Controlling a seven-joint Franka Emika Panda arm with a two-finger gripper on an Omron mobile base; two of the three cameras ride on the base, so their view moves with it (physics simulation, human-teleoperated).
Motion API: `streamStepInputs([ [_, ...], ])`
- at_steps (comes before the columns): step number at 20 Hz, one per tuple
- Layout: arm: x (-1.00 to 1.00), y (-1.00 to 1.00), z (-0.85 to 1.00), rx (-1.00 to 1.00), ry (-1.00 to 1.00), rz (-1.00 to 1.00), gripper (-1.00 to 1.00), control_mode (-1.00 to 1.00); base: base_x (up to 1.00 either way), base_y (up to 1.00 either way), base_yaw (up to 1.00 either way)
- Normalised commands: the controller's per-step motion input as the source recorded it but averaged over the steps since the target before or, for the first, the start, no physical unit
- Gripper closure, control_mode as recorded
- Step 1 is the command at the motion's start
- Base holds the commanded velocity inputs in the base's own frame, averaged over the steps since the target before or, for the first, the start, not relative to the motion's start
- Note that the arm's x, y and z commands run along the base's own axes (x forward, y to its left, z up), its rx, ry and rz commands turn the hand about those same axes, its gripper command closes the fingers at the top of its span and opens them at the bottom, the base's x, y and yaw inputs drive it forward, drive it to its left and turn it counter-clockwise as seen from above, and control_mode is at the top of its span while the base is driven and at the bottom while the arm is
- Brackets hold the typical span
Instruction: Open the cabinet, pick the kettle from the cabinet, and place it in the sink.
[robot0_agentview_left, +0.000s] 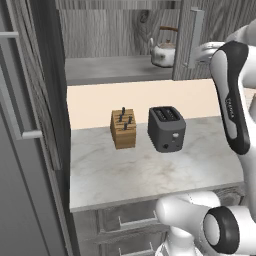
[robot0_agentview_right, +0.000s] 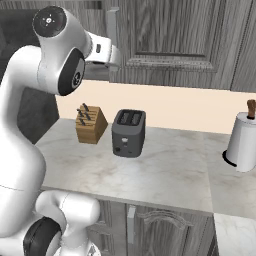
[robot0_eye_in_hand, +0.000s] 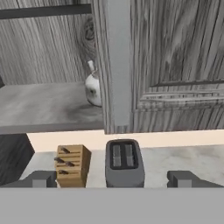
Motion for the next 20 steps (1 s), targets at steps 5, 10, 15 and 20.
streamStepInputs([
  [5,0.48,-0.01,0.00,0.00,0.00,0.00,-1.00,-1.00,0.00,0.00,0.00],
  [10,0.49,-0.10,0.00,0.02,0.00,0.01,-1.00,-1.00,0.00,0.00,0.00],
  [15,0.50,-0.03,0.00,0.02,0.00,0.02,-1.00,-1.00,0.00,0.00,0.00],
  [20,0.46,0.00,0.00,0.00,0.00,0.00,-1.00,-1.00,0.00,0.00,0.00],
])
